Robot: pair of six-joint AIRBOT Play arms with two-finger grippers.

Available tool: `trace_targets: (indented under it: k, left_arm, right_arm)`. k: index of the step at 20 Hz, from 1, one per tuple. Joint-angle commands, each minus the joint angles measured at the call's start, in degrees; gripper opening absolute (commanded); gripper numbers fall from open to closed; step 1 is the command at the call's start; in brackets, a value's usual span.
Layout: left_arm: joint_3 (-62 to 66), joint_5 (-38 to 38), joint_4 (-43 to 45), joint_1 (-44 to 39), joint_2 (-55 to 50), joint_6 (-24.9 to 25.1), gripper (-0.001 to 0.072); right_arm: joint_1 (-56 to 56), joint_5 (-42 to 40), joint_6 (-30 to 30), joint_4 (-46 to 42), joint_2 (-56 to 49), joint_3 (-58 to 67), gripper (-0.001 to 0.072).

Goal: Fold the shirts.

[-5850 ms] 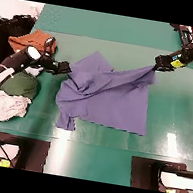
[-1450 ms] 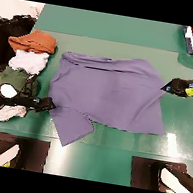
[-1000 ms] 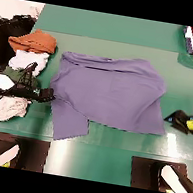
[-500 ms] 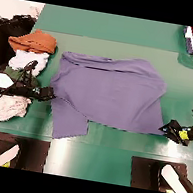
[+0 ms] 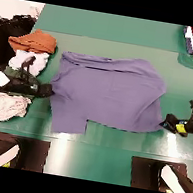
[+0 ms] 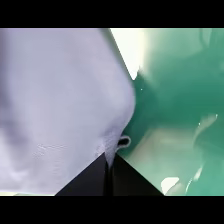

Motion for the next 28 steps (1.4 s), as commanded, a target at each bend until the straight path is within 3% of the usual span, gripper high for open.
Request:
trace_targets:
  k: [1,10,15,19,24,28]
  left_arm:
    - [9.9,-3.1,1.1,0.0,4.2,-0.1,0.0025]
    - [65.7,-5.5,3.5,0.0,9.8,-0.1,0.0025]
    - [83.1,-2.3,5.8,0.0,9.6,-0.8,0.0025]
    - [80.0,-5.3,8.2,0.0,8.6,-1.3,0.0024]
    - [62.8,-13.2,9.0,0.0,1.9,-1.2,0.0026]
    - [45.7,-11.8,8.4,0.0,-7.4,-0.5,0.0026]
  right_arm:
    - [4.3,2.1,-0.4,0.2,3.8,10.3,0.0015]
    - [9.9,0.5,-0.4,-3.6,11.1,62.6,0.0015]
    - [9.9,6.8,-0.3,-11.1,8.4,82.2,0.0014]
    - [9.9,12.4,-0.3,-11.3,3.7,87.6,0.0014]
    - [9.9,14.4,1.4,-10.5,-1.5,74.8,0.0014]
    - [9.9,16.1,1.3,-10.4,-11.3,64.5,0.0014]
